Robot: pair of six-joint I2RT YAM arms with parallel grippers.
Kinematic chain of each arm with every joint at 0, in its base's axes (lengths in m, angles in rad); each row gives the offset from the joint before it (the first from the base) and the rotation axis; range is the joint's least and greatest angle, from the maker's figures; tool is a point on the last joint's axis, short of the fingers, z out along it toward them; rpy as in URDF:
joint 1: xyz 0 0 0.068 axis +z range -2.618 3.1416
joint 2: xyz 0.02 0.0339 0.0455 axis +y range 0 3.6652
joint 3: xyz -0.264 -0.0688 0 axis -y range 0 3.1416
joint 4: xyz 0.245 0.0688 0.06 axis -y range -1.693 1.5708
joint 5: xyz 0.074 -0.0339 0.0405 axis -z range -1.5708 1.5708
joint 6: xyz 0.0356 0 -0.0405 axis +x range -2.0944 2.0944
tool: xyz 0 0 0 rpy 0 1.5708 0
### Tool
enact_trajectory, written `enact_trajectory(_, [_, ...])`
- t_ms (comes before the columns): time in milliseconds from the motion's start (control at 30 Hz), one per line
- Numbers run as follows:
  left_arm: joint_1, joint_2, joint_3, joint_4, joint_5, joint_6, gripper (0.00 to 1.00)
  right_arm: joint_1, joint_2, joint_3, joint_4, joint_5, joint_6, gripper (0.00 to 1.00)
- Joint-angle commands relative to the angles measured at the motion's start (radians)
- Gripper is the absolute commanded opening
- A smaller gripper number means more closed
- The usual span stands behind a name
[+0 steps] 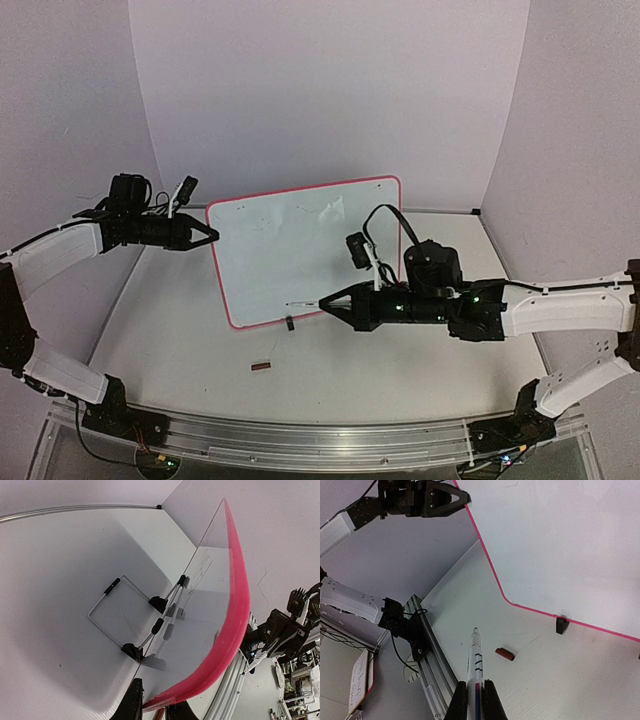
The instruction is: Write a sentence on the whiteboard
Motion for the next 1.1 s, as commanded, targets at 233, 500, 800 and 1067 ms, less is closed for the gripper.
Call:
enact_trajectory(233, [-0.012, -0.005, 0.009, -0.059, 0.001, 0.097, 0.09, 0.014, 0.241, 0.282, 0.162, 0.130, -0.063, 0.00])
enact_trajectory(500, [-0.016, -0.021, -0.003, -0.069, -0.013, 0.169, 0.00, 0.010, 0.367, 0.452, 0.145, 0.095, -0.090, 0.00])
enact_trajectory(800, [-0.042, -0.080, -0.036, -0.082, -0.050, 0.265, 0.00, -0.011, 0.459, 0.574, 0.142, 0.054, -0.080, 0.00])
enact_trajectory(1067, [-0.070, -0.094, -0.045, -0.105, -0.104, 0.317, 0.00, -0.023, 0.488, 0.618, 0.156, 0.032, -0.082, 0.00])
